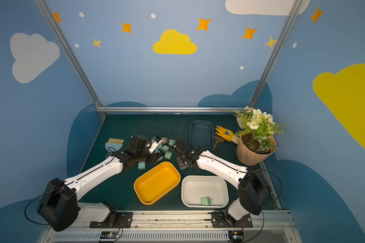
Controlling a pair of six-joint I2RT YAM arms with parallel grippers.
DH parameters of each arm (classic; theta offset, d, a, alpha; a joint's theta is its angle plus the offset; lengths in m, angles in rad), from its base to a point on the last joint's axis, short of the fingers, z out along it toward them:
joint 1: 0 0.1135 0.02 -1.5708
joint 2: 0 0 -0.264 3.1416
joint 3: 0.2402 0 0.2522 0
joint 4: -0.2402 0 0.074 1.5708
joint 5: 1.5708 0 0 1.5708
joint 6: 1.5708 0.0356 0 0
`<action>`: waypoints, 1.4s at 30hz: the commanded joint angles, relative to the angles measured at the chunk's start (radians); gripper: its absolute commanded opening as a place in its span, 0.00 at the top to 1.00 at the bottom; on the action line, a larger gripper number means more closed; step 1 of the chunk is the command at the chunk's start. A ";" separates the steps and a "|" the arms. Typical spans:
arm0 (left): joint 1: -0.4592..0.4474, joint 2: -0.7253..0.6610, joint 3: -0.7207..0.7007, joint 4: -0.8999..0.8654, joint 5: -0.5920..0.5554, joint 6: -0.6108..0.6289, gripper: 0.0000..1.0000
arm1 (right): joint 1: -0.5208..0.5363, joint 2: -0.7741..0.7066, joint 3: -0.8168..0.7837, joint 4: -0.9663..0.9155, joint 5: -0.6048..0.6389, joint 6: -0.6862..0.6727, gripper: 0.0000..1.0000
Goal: Place the plugs by color into the storage box
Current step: Place the plug in the storage box, then pick up the plug from the center of the board.
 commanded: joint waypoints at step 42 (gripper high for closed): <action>0.135 0.632 0.459 -0.407 -0.030 -0.151 0.47 | -0.029 0.074 -0.074 0.195 -0.203 -0.045 0.38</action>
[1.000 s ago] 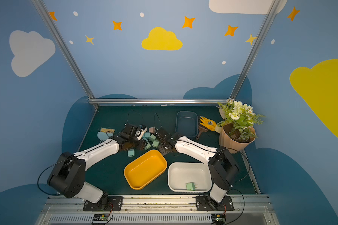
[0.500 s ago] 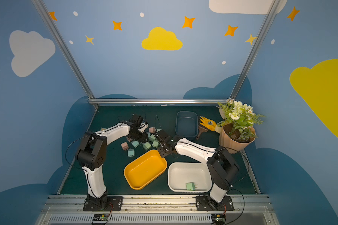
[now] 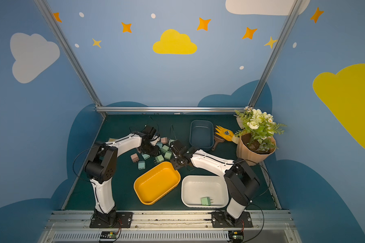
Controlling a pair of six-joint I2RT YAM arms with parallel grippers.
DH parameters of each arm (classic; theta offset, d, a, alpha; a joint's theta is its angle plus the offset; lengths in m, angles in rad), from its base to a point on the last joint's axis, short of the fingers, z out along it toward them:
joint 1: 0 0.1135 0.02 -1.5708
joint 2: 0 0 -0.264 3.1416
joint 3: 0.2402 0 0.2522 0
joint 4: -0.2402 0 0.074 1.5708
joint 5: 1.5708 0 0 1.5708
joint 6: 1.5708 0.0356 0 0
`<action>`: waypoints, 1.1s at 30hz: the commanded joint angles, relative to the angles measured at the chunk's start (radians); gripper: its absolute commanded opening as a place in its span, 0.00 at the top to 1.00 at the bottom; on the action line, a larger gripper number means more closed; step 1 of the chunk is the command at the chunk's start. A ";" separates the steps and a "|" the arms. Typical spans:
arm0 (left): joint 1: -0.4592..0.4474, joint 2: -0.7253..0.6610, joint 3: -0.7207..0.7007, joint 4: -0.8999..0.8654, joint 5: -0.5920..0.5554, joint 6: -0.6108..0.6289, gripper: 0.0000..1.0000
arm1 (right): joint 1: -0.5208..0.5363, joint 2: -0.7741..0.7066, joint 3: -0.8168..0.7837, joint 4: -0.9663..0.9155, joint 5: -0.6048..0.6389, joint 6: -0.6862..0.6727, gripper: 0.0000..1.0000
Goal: Place the plugs by color into the storage box
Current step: Pick up the plug from the center of the board.
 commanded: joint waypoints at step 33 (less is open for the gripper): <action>-0.042 -0.174 0.006 -0.030 -0.022 0.052 0.98 | -0.041 -0.099 0.094 -0.035 -0.062 0.055 0.36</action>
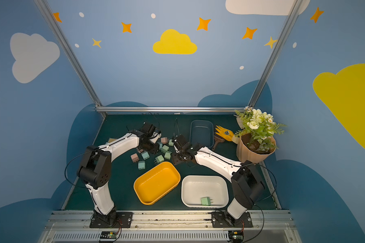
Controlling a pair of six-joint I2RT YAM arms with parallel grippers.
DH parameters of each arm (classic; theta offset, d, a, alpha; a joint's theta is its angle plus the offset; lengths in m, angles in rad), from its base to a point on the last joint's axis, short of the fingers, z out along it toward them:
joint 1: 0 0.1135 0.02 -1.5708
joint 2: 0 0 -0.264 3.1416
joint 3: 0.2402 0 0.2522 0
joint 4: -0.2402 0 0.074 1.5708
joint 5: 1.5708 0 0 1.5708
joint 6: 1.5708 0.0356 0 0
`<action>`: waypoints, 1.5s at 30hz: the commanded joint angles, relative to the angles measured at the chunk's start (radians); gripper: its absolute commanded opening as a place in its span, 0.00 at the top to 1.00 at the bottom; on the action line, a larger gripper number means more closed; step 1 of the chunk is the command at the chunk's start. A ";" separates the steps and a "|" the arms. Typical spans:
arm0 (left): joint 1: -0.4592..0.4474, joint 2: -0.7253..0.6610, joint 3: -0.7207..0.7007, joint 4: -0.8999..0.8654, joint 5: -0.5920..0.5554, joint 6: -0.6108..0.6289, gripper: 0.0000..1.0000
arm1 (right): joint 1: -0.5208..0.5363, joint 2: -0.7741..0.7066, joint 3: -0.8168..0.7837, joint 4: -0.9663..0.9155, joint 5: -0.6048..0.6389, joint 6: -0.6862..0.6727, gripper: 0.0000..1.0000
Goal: Place the plugs by color into the storage box
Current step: Pick up the plug from the center of the board, then place the plug in the storage box.
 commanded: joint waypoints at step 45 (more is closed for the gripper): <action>-0.415 -0.391 -0.364 0.071 -0.014 0.169 0.96 | -0.007 -0.351 -0.269 0.346 -0.004 0.063 0.33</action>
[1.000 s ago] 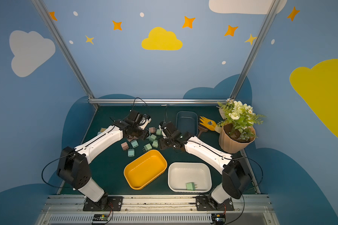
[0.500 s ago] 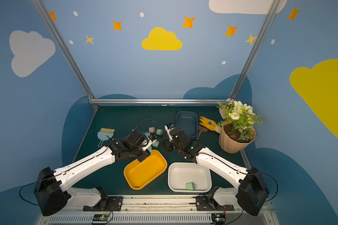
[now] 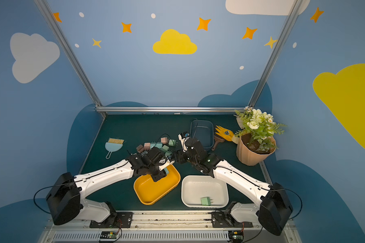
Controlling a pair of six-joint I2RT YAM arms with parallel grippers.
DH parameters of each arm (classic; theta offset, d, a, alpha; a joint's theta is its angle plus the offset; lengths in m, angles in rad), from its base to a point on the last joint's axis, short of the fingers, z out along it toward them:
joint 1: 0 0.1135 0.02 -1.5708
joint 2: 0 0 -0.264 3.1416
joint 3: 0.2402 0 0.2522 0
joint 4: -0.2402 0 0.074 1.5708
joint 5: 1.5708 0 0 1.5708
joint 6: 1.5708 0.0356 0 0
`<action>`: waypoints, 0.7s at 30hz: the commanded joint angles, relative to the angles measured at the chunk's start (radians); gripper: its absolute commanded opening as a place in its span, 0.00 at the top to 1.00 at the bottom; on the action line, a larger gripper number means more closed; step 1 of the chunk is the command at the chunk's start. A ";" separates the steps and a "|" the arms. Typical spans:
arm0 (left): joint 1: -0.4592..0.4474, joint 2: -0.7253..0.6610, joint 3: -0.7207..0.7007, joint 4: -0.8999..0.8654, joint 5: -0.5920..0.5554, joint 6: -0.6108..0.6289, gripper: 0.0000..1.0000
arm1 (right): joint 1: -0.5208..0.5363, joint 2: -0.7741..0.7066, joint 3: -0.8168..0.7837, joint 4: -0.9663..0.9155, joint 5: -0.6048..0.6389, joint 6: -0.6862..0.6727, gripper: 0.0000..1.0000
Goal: Place the plugs by color into the storage box
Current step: Place the plug in the storage box.
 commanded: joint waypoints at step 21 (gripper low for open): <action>0.045 0.001 -0.005 0.092 0.134 0.013 0.35 | -0.061 -0.070 -0.090 0.107 0.171 -0.021 0.32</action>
